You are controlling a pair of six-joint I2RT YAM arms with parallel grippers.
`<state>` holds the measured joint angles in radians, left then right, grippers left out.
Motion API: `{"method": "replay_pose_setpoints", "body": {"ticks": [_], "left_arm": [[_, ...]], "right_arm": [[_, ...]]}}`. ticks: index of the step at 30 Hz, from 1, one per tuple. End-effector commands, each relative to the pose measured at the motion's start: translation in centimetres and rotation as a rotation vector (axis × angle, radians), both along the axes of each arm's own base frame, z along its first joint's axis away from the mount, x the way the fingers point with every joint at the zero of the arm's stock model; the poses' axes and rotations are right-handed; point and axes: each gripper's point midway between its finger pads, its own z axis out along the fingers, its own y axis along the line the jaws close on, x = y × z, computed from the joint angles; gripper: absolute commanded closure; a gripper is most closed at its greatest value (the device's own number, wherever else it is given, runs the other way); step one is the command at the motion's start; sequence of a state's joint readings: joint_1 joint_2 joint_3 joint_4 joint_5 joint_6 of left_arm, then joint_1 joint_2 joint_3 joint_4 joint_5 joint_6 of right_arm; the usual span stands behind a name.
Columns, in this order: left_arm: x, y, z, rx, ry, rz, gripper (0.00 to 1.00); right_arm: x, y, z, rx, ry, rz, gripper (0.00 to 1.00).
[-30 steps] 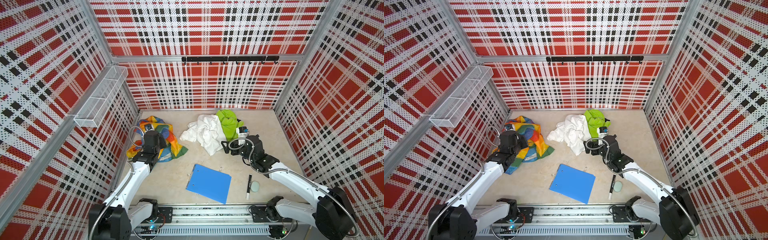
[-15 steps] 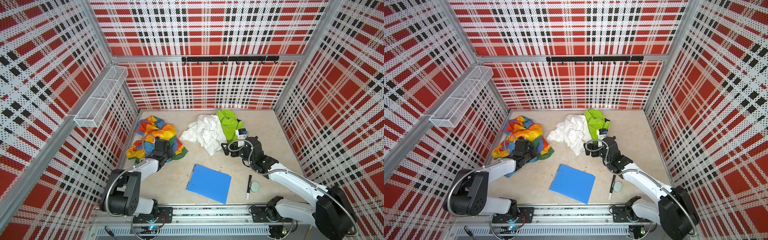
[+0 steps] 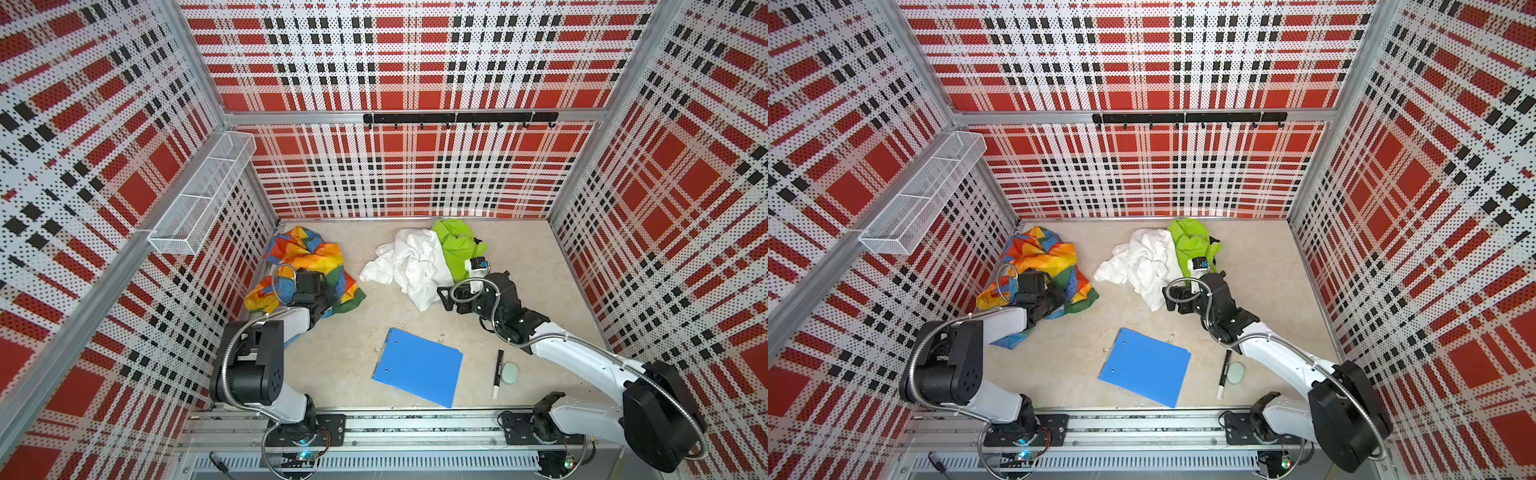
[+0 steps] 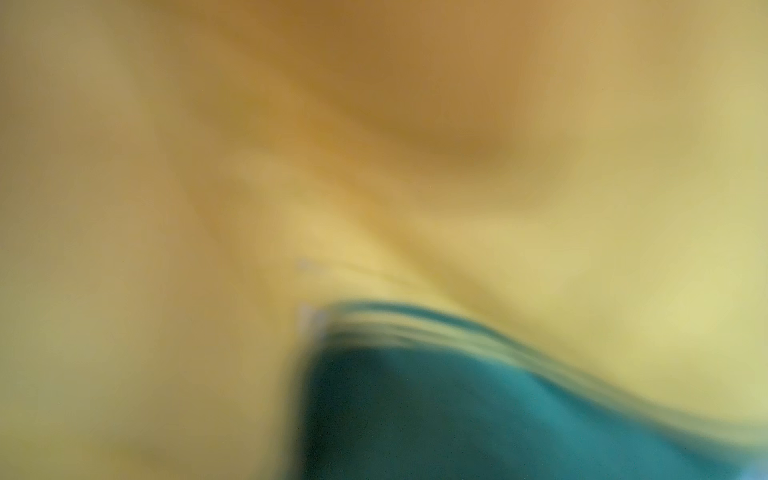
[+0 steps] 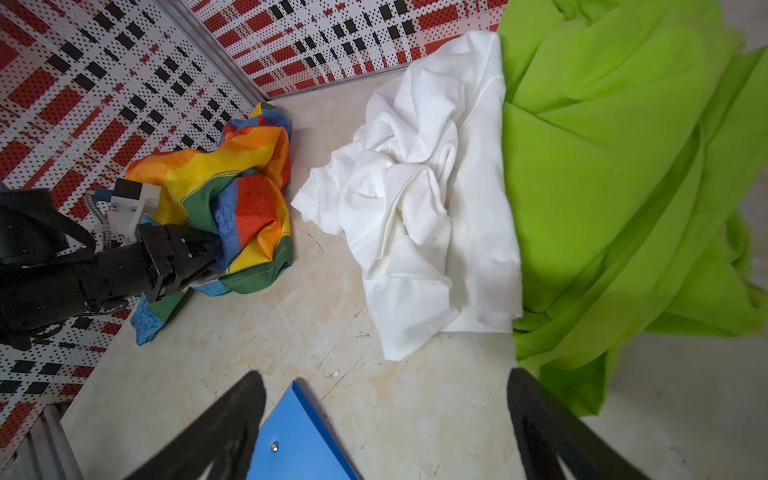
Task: Pick out a specific cloth from the pile
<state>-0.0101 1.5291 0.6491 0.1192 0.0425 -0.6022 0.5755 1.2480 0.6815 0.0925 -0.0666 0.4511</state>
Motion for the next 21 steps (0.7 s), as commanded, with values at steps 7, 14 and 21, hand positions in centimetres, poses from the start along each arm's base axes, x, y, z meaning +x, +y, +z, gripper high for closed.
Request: {"method": "replay_pose_setpoints", "body": {"ticks": [7, 14, 21], "left_arm": [[-1.5, -2.3, 10.1, 0.029, -0.162, -0.001, 0.14], [-0.7, -9.5, 14.2, 0.029, -0.223, -0.138, 0.01], [4.6, -14.1, 10.8, 0.104, -0.140, -0.175, 0.01]], "right_arm": [[1.2, 1.1, 3.9, 0.060, -0.089, -0.004, 0.03], [1.3, 0.4, 4.8, 0.047, -0.104, -0.034, 0.03], [0.8, -0.4, 5.8, 0.043, -0.117, -0.056, 0.03]]}}
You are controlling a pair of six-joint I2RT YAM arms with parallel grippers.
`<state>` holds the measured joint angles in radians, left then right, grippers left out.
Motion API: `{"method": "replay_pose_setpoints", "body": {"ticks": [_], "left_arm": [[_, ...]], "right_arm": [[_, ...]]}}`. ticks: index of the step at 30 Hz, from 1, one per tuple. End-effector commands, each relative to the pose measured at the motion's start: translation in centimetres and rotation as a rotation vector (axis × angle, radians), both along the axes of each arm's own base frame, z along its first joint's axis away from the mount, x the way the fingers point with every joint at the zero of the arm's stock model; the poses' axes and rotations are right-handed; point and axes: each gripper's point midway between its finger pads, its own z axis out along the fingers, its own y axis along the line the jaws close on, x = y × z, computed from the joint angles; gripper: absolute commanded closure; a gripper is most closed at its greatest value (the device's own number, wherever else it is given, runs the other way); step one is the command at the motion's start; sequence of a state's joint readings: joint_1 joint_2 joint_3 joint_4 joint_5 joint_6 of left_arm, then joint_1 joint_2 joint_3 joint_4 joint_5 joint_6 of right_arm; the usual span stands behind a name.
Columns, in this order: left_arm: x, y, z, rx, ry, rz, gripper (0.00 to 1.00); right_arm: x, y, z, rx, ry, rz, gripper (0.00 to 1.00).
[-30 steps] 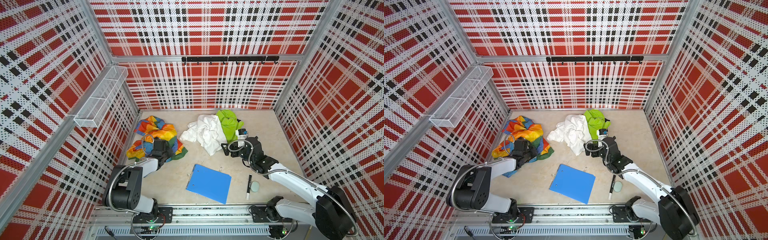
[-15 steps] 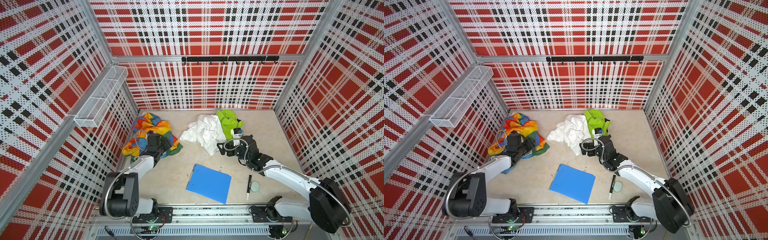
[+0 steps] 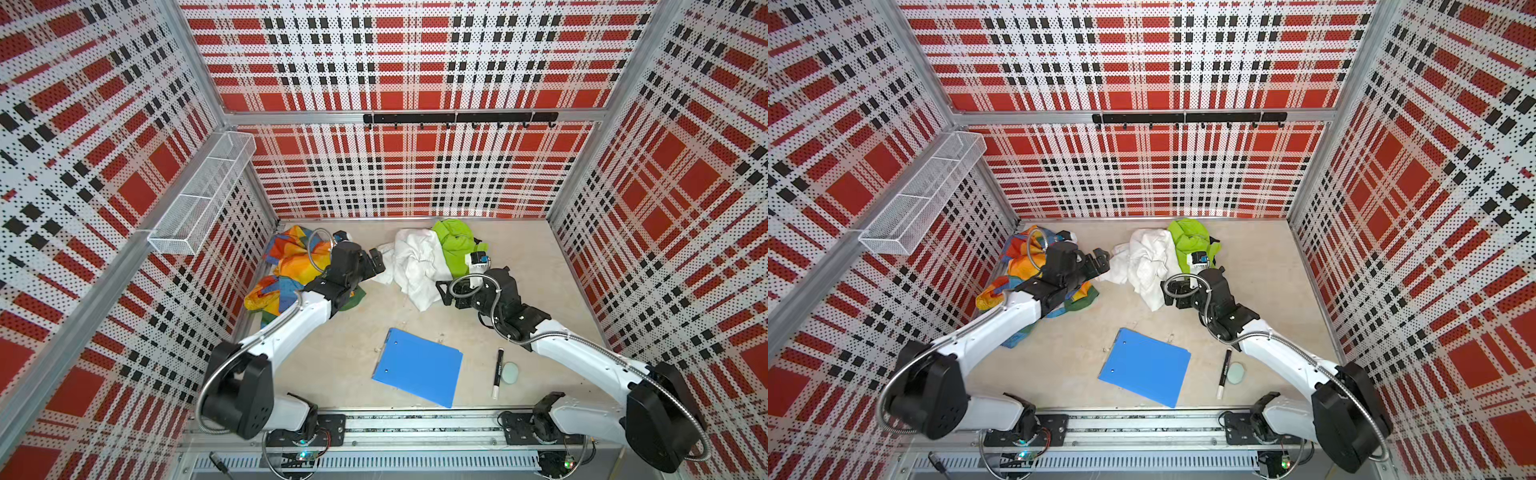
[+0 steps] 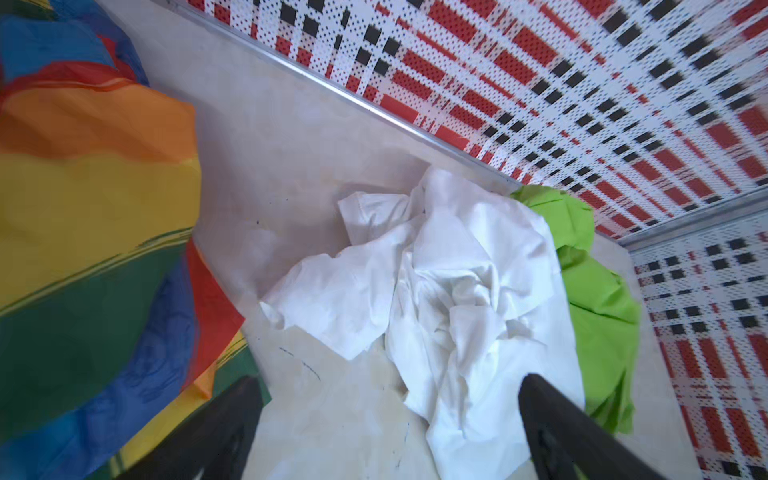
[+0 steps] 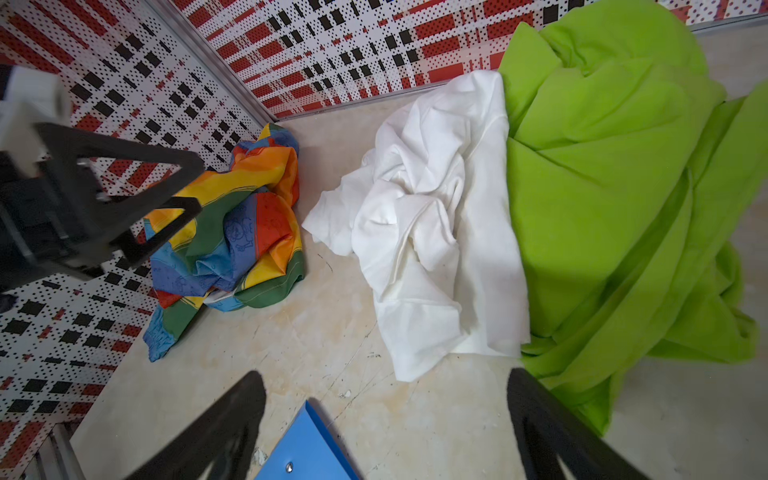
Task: Pick out a specific cloth from the pile
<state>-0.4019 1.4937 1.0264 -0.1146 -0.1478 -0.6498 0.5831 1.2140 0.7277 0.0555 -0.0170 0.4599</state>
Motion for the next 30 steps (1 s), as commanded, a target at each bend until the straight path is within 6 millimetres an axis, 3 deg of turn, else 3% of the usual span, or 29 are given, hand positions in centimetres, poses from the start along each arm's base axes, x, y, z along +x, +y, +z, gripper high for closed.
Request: {"method": "replay_pose_setpoints", "body": {"ticks": [1, 7, 11, 15, 19, 23, 30], "left_arm": [[2.0, -0.2, -3.3, 0.067, 0.073, 0.056, 0.01], [6.2, -3.2, -9.0, 0.011, 0.190, 0.018, 0.01], [7.6, -5.7, -11.3, -0.063, 0.226, -0.043, 0.00], [8.4, -10.2, -10.6, -0.151, 0.166, -0.182, 0.12], [8.5, -13.8, -9.7, -0.233, 0.128, -0.291, 0.17], [8.5, -15.5, -10.2, -0.300, 0.134, -0.327, 0.22], [8.6, -16.2, -9.9, -0.336, 0.123, -0.349, 0.18]], "right_arm": [[0.3, -0.2, 3.3, 0.028, -0.077, -0.021, 0.03], [0.0, -1.5, 3.2, -0.025, -0.074, -0.057, 0.02], [-0.3, -2.4, 3.4, -0.039, -0.081, -0.086, 0.02], [-0.5, -2.8, 3.2, -0.044, -0.084, -0.098, 0.02], [-0.5, -2.7, 2.7, -0.045, -0.073, -0.093, 0.02], [-0.6, -2.7, 2.4, -0.041, -0.069, -0.096, 0.02], [-0.7, -2.9, 2.3, -0.045, -0.070, -0.097, 0.02]]}}
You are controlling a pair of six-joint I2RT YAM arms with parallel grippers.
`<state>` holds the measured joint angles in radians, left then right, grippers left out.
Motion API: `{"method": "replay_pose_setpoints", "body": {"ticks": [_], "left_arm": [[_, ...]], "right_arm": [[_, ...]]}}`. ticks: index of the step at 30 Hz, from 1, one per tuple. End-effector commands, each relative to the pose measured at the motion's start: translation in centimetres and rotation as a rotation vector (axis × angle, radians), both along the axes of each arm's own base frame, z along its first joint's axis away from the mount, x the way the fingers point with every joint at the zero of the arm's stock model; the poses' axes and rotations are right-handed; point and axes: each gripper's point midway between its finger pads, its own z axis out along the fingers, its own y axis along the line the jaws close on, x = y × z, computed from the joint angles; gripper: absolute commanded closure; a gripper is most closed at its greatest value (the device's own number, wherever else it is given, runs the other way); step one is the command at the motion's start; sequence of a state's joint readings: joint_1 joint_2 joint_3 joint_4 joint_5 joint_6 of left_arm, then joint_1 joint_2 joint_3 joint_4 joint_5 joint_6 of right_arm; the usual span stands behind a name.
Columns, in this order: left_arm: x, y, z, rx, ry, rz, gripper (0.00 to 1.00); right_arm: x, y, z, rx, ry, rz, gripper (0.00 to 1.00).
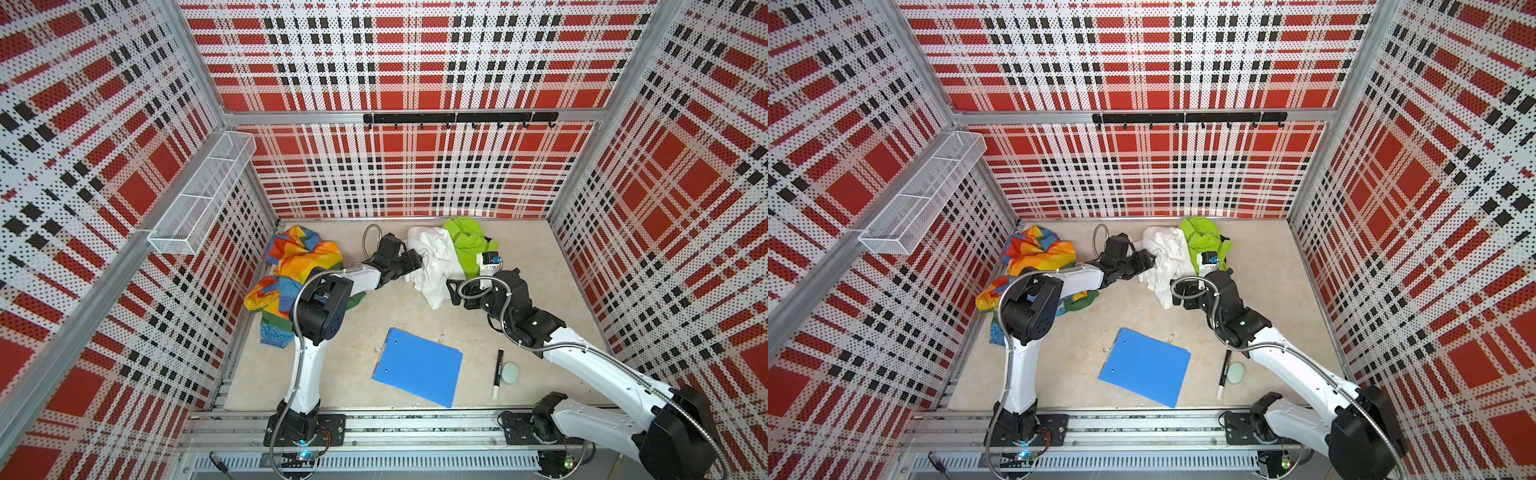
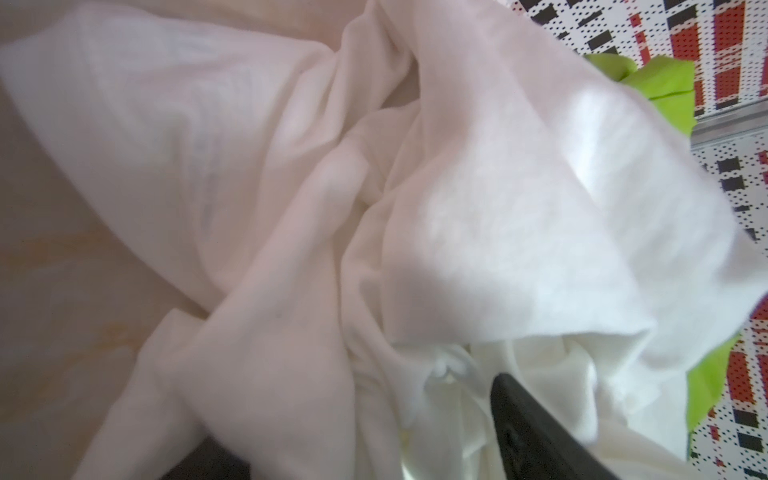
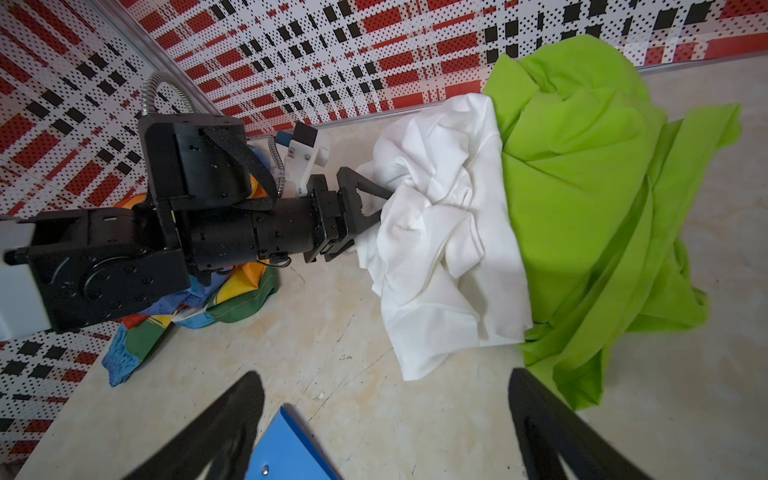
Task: Pick out a specific cloth from the pile
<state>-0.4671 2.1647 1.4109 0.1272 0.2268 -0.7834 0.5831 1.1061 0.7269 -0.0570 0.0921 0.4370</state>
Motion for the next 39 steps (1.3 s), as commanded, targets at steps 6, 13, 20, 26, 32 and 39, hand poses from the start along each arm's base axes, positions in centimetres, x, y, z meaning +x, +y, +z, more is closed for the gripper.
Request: {"method": "replay_pose_setpoints", "body": {"ticks": [6, 13, 20, 26, 32, 39], "left_arm": [[-0.4, -0.8, 5.7, -0.042, -0.135, -0.042, 0.13], [-3.2, 1.4, 11.5, 0.076, -0.271, -0.068, 0.01], [-8.3, 5.5, 16.9, 0.232, -0.420, -0.068, 0.01], [-12.4, 11.7, 17.4, 0.366, -0.468, 0.062, 0.01], [-15.1, 20.4, 15.3, 0.479, -0.448, 0.282, 0.01], [-17.2, 27.7, 13.8, 0.581, -0.597, 0.432, 0.01]], "right_arm": [[0.2, 0.0, 1.2, 0.002, -0.048, 0.002, 0.01], [0.1, -0.8, 2.6, -0.001, -0.098, -0.026, 0.00], [0.3, -3.7, 3.9, -0.061, -0.166, -0.147, 0.00], [-0.2, -5.2, 5.6, -0.101, -0.249, -0.183, 0.00], [-0.5, -9.5, 5.4, -0.174, -0.314, -0.355, 0.00], [0.4, -16.1, 2.8, -0.250, -0.310, -0.503, 0.00]]}}
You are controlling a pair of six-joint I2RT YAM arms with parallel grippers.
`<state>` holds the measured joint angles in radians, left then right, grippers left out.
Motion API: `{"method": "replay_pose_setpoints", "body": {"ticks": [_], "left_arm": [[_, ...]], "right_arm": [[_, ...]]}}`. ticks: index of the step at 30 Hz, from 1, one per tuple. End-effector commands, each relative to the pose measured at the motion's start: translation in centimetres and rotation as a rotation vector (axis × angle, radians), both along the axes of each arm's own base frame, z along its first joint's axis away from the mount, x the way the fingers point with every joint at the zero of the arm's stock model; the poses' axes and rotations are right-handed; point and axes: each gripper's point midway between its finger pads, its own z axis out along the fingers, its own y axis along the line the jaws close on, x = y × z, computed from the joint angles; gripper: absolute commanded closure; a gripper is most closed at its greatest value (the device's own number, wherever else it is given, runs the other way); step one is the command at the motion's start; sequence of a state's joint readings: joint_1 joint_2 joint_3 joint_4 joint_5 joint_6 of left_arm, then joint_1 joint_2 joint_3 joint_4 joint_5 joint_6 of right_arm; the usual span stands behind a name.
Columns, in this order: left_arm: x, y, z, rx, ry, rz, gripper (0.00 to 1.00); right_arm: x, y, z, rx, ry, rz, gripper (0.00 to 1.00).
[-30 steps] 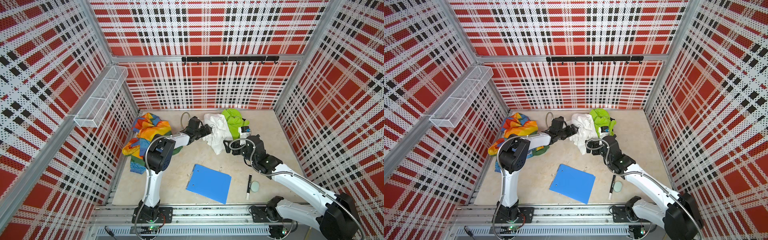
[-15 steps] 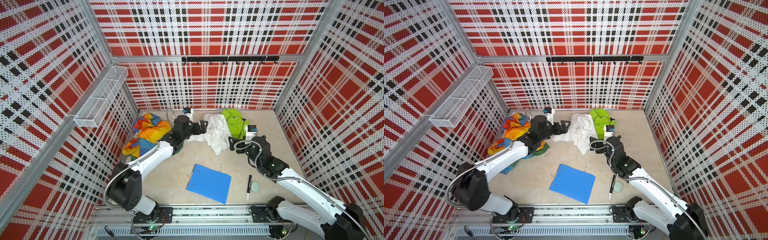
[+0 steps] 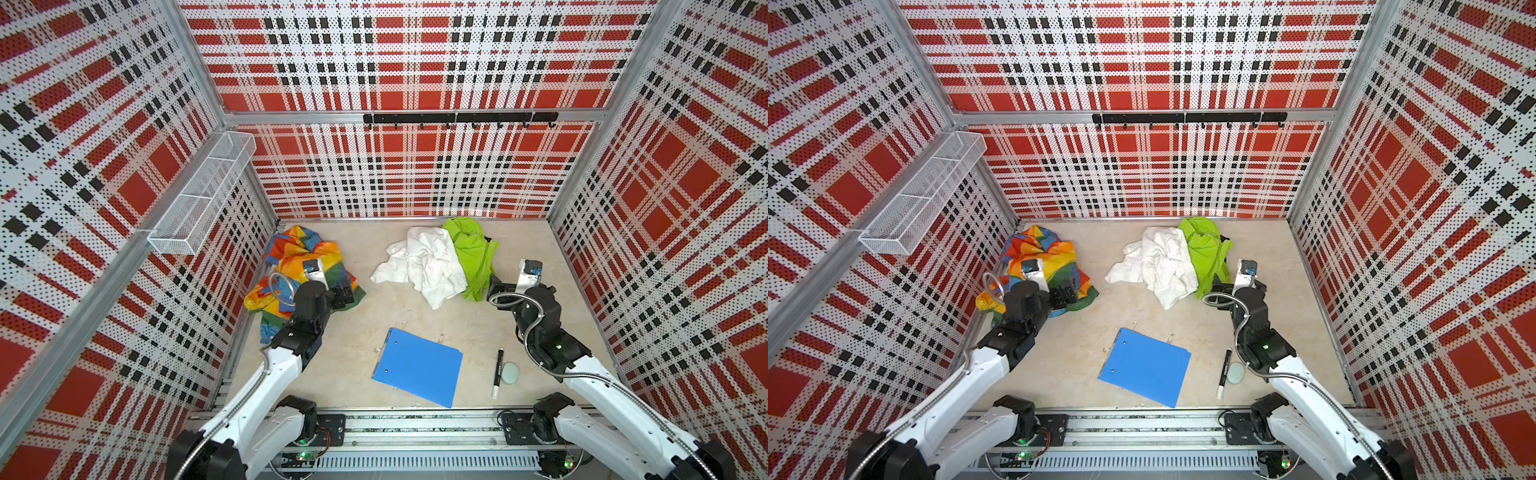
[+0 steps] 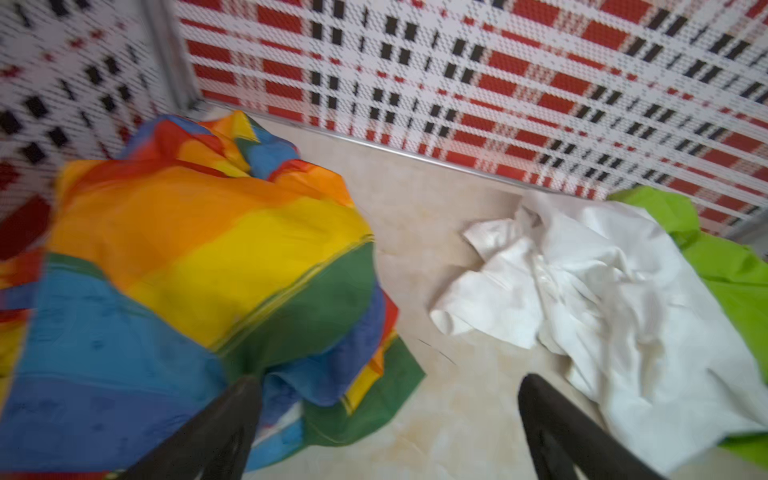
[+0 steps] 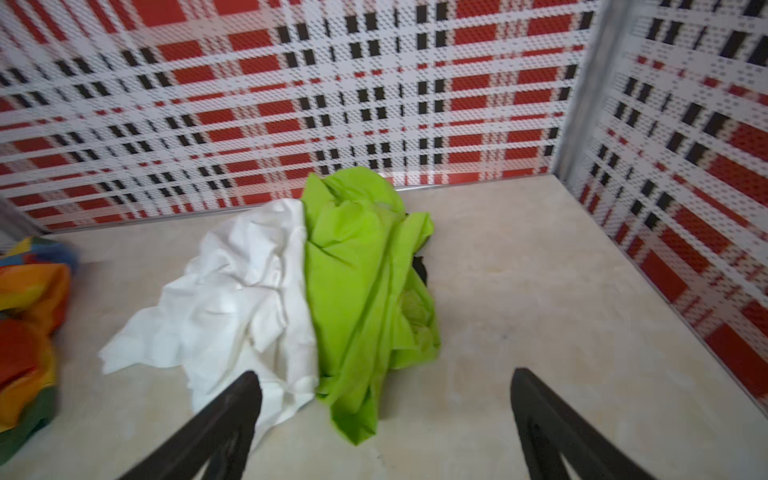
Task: Pick out a specific cloth from the pile
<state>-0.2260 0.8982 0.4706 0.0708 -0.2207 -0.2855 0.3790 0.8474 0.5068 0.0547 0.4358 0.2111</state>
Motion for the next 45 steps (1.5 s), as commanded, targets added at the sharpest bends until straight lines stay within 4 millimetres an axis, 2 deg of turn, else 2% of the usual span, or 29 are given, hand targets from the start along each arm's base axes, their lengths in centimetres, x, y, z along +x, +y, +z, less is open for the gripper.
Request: {"method": "replay_pose_setpoints", "body": {"ticks": [1, 4, 9, 13, 20, 24, 25, 27, 29, 35, 45], "left_arm": [[0.0, 2.4, 1.1, 0.087, -0.140, 0.047, 0.01], [0.1, 3.6, -0.5, 0.110, -0.164, 0.083, 0.01], [1.7, 4.0, -2.6, 0.204, -0.151, 0.088, 0.01], [3.0, 4.5, -3.7, 0.241, -0.192, 0.093, 0.01], [5.5, 4.3, -3.6, 0.274, -0.214, 0.050, 0.01], [5.4, 4.2, -5.0, 0.247, -0.275, 0.020, 0.01], [5.2, 4.0, -4.6, 0.256, -0.307, 0.011, 0.01], [5.1, 3.7, -5.4, 0.255, -0.242, -0.014, 0.01], [5.6, 3.4, -5.2, 0.248, -0.263, -0.030, 0.01], [6.5, 3.8, -5.6, 0.196, -0.231, -0.073, 0.01], [6.5, 3.8, -5.6, 0.197, -0.231, -0.070, 0.01]], "right_arm": [[0.5, -2.6, 1.4, -0.028, -0.084, -0.066, 0.00], [0.5, -4.6, 0.3, -0.087, -0.112, -0.141, 0.00], [-0.3, -6.0, -1.0, -0.157, -0.238, -0.160, 0.00], [0.5, -7.5, -2.9, -0.137, -0.182, -0.185, 0.00], [2.3, -8.1, -5.2, -0.139, -0.160, -0.182, 0.00], [3.4, -8.3, -6.0, -0.141, -0.158, -0.177, 0.00], [3.7, -8.4, -6.1, -0.143, -0.162, -0.179, 0.00], [4.5, -8.7, -6.3, -0.139, -0.144, -0.182, 0.00], [4.9, -9.0, -6.1, -0.129, -0.171, -0.183, 0.00], [4.9, -9.3, -7.7, -0.103, -0.208, -0.182, 0.00], [5.9, -8.9, -8.2, -0.121, -0.167, -0.150, 0.00]]}}
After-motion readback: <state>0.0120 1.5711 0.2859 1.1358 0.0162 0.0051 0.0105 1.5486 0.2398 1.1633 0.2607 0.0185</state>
